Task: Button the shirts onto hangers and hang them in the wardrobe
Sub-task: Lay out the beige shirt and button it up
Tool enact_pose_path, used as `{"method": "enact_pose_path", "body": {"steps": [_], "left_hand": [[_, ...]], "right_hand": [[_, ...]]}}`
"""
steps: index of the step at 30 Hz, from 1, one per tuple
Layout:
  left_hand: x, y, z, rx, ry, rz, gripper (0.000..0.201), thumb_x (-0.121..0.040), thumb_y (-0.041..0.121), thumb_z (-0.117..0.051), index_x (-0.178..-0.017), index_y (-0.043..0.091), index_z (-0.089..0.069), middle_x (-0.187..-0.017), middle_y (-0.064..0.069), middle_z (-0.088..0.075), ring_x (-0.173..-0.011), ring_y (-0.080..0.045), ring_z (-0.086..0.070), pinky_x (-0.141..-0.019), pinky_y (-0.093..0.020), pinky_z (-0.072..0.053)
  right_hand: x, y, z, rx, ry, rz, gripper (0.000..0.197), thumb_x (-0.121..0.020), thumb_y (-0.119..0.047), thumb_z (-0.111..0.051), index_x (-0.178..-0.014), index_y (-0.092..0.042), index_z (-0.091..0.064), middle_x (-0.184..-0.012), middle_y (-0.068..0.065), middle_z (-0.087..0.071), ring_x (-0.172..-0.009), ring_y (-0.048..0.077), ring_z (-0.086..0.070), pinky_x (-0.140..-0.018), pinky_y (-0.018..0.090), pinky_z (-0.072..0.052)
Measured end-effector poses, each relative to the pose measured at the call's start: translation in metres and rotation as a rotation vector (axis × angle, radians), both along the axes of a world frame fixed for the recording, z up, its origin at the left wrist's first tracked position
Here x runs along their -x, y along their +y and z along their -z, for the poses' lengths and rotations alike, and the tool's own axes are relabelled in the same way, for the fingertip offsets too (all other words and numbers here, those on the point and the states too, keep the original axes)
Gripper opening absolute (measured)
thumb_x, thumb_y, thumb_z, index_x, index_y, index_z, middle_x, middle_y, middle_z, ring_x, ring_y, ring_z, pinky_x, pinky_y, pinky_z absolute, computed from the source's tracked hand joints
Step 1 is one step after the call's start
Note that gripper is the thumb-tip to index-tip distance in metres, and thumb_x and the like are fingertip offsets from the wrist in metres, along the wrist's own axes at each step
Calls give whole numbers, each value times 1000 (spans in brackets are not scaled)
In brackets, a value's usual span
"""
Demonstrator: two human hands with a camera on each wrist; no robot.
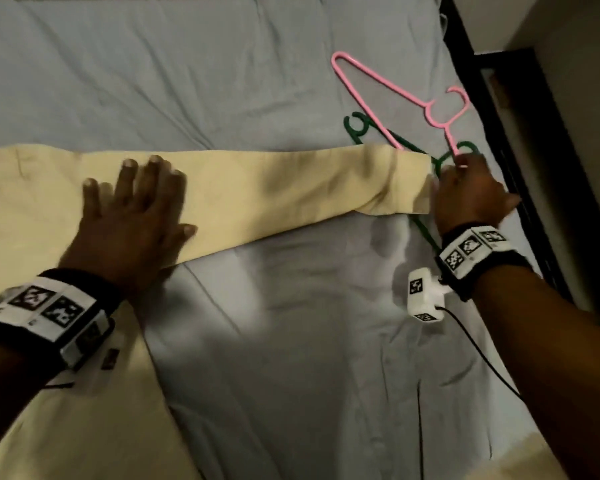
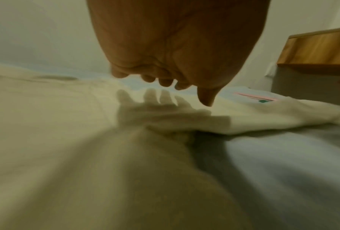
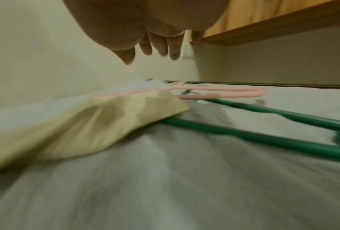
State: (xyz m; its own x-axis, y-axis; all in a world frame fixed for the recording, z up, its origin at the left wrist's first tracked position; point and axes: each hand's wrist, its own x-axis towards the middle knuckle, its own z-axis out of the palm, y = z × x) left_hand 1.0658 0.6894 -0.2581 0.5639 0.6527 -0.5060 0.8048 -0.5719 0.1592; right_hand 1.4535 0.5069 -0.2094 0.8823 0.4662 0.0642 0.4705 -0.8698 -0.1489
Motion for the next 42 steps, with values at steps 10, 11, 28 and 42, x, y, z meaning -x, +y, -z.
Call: {"method": "enact_pose_path", "body": {"steps": [10,11,28,42], "left_hand": [[-25,-12,28,21,-42,60,77,-85,75,-8,-151,51,24,-162,12,33,-153,-22,23,-118,-63,4],[-24,-8,29,13,-45,70,76,-85,76,-7,-152,52,22,-163,12,30,-153,-22,21,-118,-63,0],[-33,13,14,53,17,105,118,-61,99,-34,-145,51,34,-151,9,51,-145,-29,40,-106,-83,5],[-28,14,26,28,-150,-13,142,-59,97,-48,-153,25,31,-160,9,39,-148,-21,33,-110,-77,7]], "right_hand": [[-29,-8,4,-150,737,345,30,-88,-29,-73,-71,-5,-64,-65,10,-62,-35,16,-38,-43,23,-37],[-29,-8,2,-142,746,333,25,-89,-23,-71,-76,-4,-65,-67,10,-65,-36,15,-39,-44,24,-38],[-15,-16,12,150,205,170,32,-94,-19,-57,-121,-4,-60,-118,23,-66,-108,41,-64,-92,46,-53],[135,47,97,359,86,-800,74,-96,-69,-21,-160,-36,-1,-168,-9,3,-155,21,0,-119,63,-6]]}}
